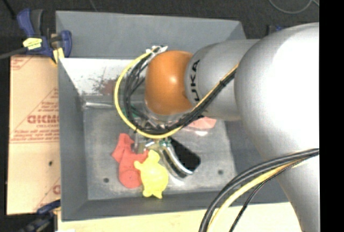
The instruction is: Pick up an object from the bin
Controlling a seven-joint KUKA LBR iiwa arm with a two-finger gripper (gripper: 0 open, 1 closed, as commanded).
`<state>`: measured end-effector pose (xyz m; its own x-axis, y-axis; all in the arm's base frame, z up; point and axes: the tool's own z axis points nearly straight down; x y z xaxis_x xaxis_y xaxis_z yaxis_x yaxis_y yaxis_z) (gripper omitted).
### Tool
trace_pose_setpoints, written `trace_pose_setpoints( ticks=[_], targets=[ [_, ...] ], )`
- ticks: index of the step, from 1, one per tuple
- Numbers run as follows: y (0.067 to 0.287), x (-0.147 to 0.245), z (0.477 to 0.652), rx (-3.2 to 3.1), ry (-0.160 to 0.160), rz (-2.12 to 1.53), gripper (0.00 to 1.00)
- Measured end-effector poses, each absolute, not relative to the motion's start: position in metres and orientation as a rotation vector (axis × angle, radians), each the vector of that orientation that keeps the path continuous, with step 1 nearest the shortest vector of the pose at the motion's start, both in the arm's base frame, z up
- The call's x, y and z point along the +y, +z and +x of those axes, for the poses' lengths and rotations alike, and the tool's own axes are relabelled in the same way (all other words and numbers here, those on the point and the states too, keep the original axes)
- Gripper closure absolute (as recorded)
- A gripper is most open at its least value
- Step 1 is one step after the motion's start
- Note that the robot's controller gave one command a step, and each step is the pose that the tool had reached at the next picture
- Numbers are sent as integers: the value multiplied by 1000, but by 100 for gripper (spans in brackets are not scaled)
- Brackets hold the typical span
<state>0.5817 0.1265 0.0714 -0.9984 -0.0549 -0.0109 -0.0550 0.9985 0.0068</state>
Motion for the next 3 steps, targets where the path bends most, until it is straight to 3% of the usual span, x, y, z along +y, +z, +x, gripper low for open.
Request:
trace_pose_setpoints(
  ticks=[2,3],
  targets=[
    [73,126,583,3131,12,-81,100],
    [71,144,578,3112,12,-316,100]
  ],
)
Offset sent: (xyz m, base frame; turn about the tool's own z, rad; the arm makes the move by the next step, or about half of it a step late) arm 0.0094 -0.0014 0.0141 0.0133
